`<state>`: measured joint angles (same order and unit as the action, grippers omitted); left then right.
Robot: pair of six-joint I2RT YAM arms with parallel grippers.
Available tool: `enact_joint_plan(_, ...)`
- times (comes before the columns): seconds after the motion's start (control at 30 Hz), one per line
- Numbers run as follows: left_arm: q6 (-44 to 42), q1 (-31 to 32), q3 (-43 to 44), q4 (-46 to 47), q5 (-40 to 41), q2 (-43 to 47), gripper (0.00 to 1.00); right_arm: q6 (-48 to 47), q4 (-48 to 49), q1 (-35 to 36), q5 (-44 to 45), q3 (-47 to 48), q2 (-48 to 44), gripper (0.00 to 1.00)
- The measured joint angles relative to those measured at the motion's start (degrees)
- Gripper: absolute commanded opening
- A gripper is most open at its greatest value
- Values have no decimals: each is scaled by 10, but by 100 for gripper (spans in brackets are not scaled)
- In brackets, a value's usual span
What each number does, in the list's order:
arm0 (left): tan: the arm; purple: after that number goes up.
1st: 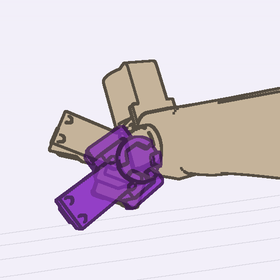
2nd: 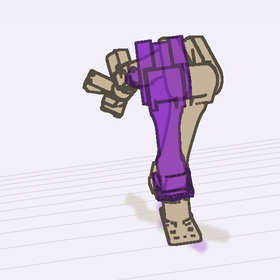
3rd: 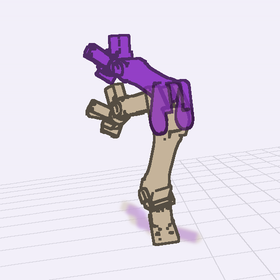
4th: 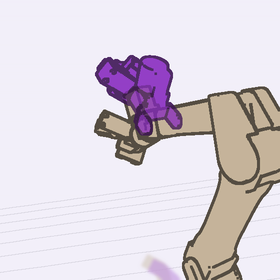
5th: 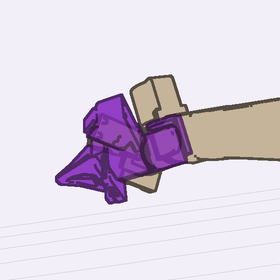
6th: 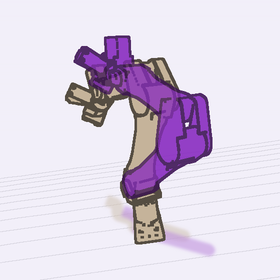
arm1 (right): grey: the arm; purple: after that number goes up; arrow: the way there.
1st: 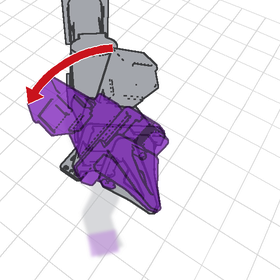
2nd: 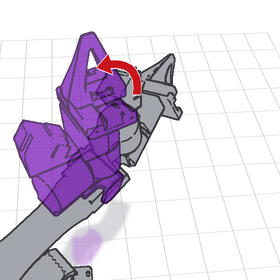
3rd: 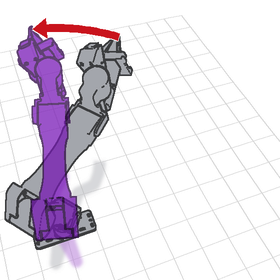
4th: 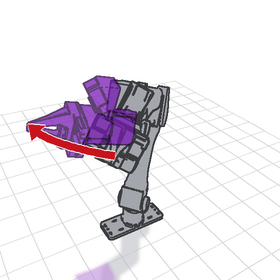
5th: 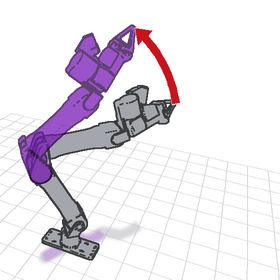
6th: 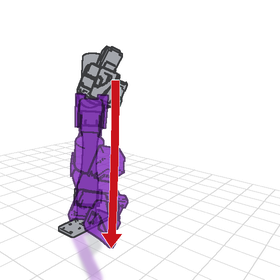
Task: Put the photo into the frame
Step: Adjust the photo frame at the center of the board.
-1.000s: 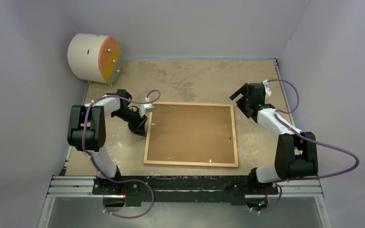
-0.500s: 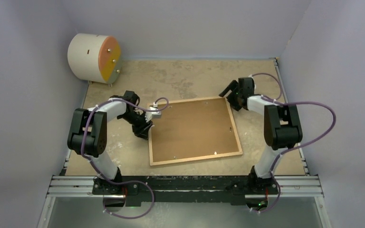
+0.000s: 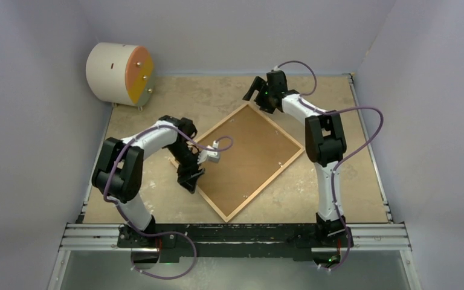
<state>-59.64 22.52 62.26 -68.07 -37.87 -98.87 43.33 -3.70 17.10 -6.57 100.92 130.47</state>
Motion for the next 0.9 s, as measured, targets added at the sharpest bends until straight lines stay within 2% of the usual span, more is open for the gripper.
enact_joint_plan(0.17,-5,-75,111,6,19,3,63,-23,-72,8,39,-35,-87,99)
enact_joint_plan(0.3,52,-171,188,79,56,-10,56,-25,-80,-14,67,-141,-227,99)
enact_joint_plan(0.4,89,-212,213,134,75,-48,52,-22,-64,-35,68,-246,-331,99)
enact_joint_plan(0.5,111,-221,212,170,89,-96,47,-13,-58,-50,51,-376,-426,99)
enact_joint_plan(0.67,132,-216,177,212,110,-147,40,-2,-71,-43,-1,-552,-525,99)
enact_joint_plan(0.8,136,-217,160,232,106,-141,38,14,-73,-43,-32,-641,-592,99)
enact_joint_plan(0.9,136,-214,139,244,98,-129,37,26,-67,-43,-54,-675,-611,99)
